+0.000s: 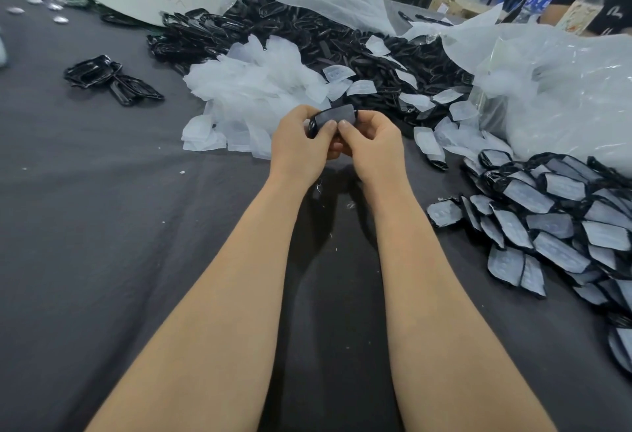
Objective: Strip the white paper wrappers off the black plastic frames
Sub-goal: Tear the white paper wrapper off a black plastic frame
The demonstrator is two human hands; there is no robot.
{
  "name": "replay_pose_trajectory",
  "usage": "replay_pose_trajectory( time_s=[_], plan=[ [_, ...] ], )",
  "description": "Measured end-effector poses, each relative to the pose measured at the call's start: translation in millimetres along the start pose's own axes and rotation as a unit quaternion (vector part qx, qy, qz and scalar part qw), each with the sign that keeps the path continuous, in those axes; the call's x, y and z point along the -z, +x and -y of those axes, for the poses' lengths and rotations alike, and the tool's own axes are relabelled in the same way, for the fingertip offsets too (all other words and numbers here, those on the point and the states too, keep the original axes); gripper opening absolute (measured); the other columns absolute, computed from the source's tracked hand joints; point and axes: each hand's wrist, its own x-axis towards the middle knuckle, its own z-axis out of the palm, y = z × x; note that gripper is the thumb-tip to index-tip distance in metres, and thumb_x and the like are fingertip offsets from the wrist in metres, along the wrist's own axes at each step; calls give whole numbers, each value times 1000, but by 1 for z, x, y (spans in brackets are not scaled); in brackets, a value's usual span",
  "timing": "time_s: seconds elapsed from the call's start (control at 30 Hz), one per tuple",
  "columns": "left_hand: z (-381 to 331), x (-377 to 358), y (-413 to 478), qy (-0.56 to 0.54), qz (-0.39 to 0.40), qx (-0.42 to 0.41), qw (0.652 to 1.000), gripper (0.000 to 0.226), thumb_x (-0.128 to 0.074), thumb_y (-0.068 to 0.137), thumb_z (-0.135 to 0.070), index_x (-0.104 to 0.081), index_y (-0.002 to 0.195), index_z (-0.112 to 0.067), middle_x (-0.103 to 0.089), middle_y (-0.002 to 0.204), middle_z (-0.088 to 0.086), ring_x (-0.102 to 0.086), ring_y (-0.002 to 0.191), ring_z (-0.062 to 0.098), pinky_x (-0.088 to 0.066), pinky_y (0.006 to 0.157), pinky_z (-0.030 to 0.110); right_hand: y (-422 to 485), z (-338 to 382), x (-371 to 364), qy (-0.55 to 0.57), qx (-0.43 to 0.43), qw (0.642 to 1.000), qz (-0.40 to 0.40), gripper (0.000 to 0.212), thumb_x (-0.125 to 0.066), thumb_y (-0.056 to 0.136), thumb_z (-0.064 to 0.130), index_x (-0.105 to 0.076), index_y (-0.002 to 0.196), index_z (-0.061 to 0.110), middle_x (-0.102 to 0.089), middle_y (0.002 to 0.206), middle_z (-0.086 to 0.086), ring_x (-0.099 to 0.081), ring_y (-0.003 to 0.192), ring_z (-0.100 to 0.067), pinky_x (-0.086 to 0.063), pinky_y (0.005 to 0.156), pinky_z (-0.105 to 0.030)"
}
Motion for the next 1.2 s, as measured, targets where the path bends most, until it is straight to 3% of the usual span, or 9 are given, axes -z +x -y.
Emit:
replay_pose_trajectory(
  time_s=[0.2, 0.33, 0.43, 0.6, 0.73, 0.9, 1.07, 1.2],
  plan=[
    [0, -3, -1, -15, 22, 28, 999, 21, -49, 95, 2, -49, 111, -12, -65, 96, 11, -66, 61, 6, -57, 68, 18, -1, -1, 2, 28, -12, 999, -22, 11, -57, 91, 1, -60, 102, 2, -66, 88, -15, -62, 71, -21, -55, 81, -41],
    [1, -2, 1, -25, 16, 33, 999, 24, -46, 95, 4, -48, 108, -16, -66, 92, 9, -68, 61, 4, -56, 66, 16, -1, -2, 1, 8, -4, 1000, -20, 16, -52, 94, 3, -61, 107, -1, -68, 93, -19, -65, 79, -26, -56, 84, -42],
    [3, -3, 1, -1, 14, 32, 999, 26, -45, 96, 2, -50, 118, -10, -66, 101, 16, -67, 65, 8, -58, 72, 23, -1, -2, -1, -41, 13, 998, -39, 8, -54, 93, 7, -61, 99, 7, -69, 94, -18, -67, 88, -34, -53, 88, -51],
    [0, -4, 0, 31, 14, 25, 999, 29, -41, 98, -1, -49, 124, -8, -66, 107, 18, -68, 76, 18, -58, 82, 35, -2, -1, -3, -50, 19, 998, -42, 7, -56, 92, 9, -60, 98, 9, -70, 92, -13, -68, 88, -31, -53, 87, -51],
    [-2, -2, -1, 19, 8, 26, 999, 25, -43, 96, 0, -52, 116, -12, -67, 101, 15, -68, 74, 18, -59, 79, 33, -4, 0, -2, -45, 15, 999, -23, 10, -59, 90, 9, -60, 100, 10, -70, 96, -16, -67, 91, -33, -53, 88, -51],
    [-7, 1, -5, -10, 3, 7, 1000, 7, -53, 96, -16, -56, 97, -22, -67, 81, 6, -67, 56, 9, -54, 56, 20, -3, 3, 2, -15, 11, 1000, 7, 11, -58, 89, 1, -59, 98, 7, -67, 91, -13, -65, 85, -27, -53, 88, -49],
    [-7, 3, -5, 23, 10, 7, 1000, 18, -49, 98, -13, -52, 87, -26, -68, 90, 18, -70, 72, 25, -57, 62, 27, -5, 5, 3, 33, -24, 999, 26, 15, -58, 92, 6, -60, 105, -1, -65, 86, -15, -63, 78, -29, -55, 84, -47],
    [-8, 1, -7, 10, 26, 4, 1000, 23, -49, 98, -13, -52, 82, -28, -67, 75, 6, -67, 56, 9, -54, 56, 20, -4, 7, 3, 61, -26, 998, -4, 20, -59, 92, 8, -61, 108, -4, -62, 87, -13, -58, 75, -22, -52, 73, -35]
  ],
)
